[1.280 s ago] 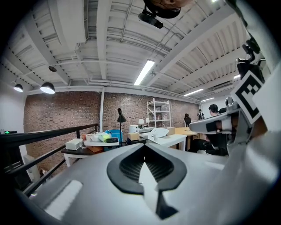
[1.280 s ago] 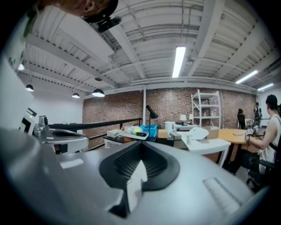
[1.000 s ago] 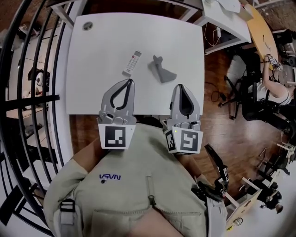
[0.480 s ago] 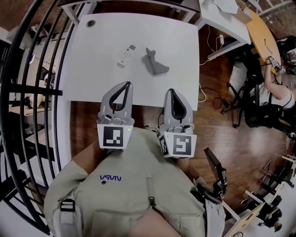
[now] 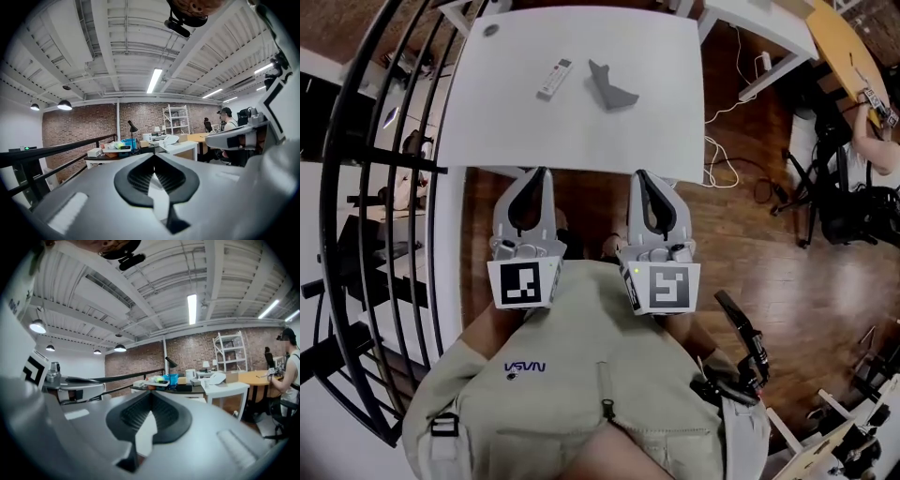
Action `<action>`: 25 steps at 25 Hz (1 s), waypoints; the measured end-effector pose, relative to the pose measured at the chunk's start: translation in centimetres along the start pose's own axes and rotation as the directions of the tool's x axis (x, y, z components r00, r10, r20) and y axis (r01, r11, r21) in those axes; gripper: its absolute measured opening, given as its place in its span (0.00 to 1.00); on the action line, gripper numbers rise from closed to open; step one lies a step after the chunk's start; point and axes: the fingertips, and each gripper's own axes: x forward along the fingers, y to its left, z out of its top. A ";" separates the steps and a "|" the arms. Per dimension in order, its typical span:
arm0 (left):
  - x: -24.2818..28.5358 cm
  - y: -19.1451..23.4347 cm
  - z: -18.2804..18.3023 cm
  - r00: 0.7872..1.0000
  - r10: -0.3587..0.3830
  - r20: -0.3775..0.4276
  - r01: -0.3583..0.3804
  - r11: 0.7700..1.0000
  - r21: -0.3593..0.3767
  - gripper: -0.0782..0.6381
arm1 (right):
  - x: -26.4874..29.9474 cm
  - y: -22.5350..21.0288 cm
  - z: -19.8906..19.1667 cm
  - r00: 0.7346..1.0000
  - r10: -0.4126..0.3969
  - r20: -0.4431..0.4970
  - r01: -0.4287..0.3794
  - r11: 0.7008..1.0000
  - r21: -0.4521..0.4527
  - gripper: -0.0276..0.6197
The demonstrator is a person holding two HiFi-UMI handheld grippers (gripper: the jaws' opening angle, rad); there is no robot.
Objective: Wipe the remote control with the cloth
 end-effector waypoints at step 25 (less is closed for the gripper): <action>-5.4 4.4 -0.8 0.996 -0.077 0.040 0.082 0.987 -0.139 0.12 | -2.5 8.0 -0.1 0.994 -0.105 -0.014 0.105 0.994 -0.010 0.05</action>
